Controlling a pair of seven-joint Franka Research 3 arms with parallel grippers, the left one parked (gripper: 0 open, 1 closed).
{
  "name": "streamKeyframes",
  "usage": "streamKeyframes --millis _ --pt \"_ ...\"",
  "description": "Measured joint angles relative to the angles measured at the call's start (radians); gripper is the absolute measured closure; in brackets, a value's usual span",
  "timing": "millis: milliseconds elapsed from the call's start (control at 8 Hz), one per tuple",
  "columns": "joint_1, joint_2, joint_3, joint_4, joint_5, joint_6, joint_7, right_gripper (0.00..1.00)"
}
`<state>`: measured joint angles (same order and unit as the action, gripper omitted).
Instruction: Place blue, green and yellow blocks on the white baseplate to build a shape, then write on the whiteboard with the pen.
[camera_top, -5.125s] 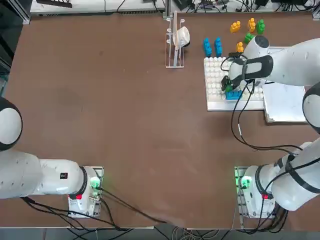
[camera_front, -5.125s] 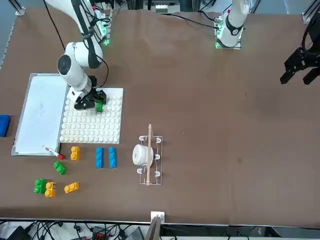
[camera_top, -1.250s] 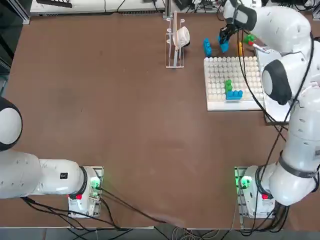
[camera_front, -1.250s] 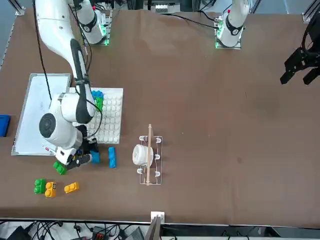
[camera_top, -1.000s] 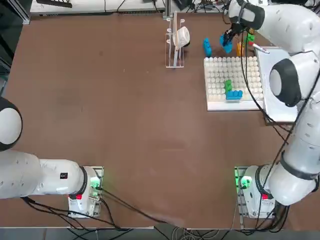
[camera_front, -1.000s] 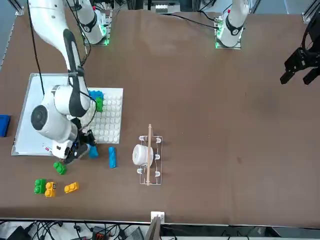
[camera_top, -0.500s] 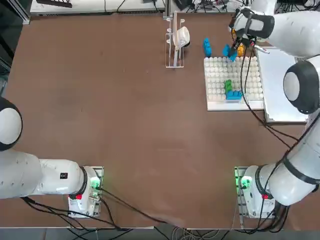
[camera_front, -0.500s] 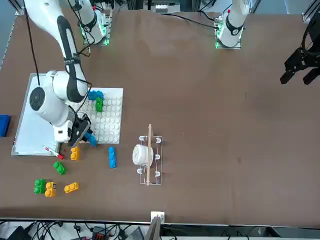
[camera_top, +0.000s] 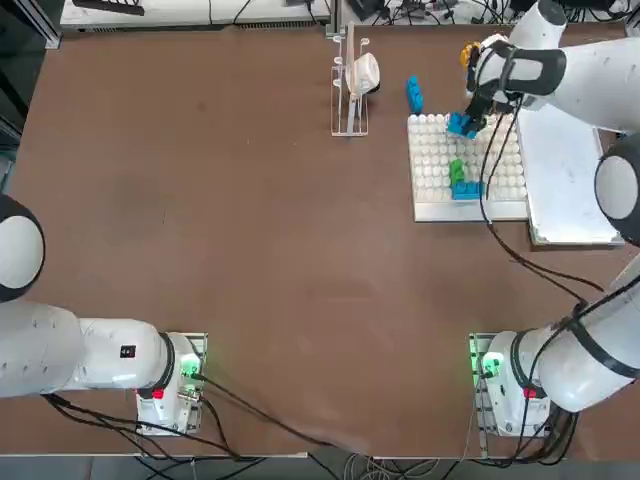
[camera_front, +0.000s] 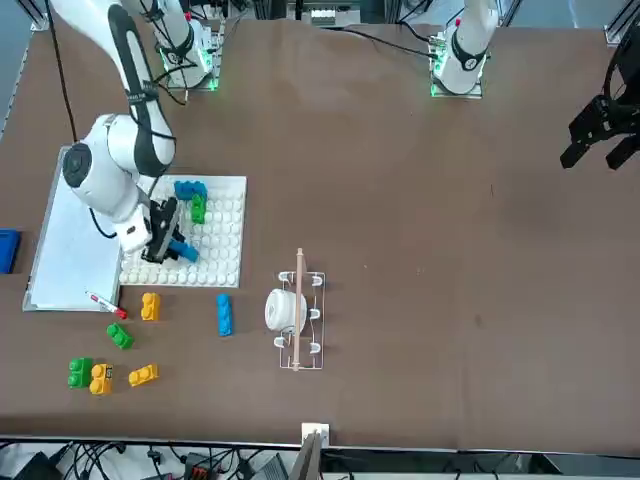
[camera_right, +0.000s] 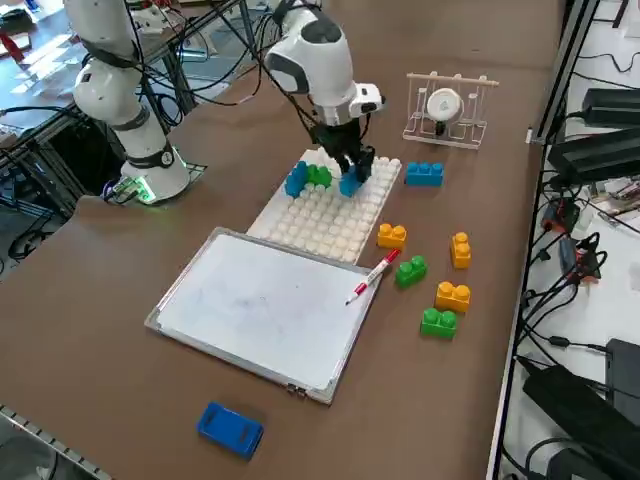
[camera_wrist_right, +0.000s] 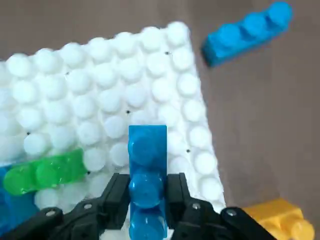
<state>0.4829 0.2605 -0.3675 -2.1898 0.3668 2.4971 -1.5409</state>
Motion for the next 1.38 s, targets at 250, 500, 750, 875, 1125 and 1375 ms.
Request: streamKeyframes --millis 250,500,750,875,1125,1375 --pt "0.007 -0.036 0.000 -0.062 0.000 0.019 -0.067 0.60" --pt "0.015 -0.057 0.001 -0.117 0.000 0.047 -0.076 0.60" --pt "0.020 -0.071 0.001 -0.165 0.000 0.068 -0.076 0.60" --pt "0.020 -0.078 0.000 -0.181 0.000 0.072 -0.076 0.60" --pt "0.018 -0.090 -0.002 -0.196 0.000 0.084 -0.076 0.60" --pt "0.016 -0.094 -0.005 -0.205 0.000 0.093 -0.076 0.60"
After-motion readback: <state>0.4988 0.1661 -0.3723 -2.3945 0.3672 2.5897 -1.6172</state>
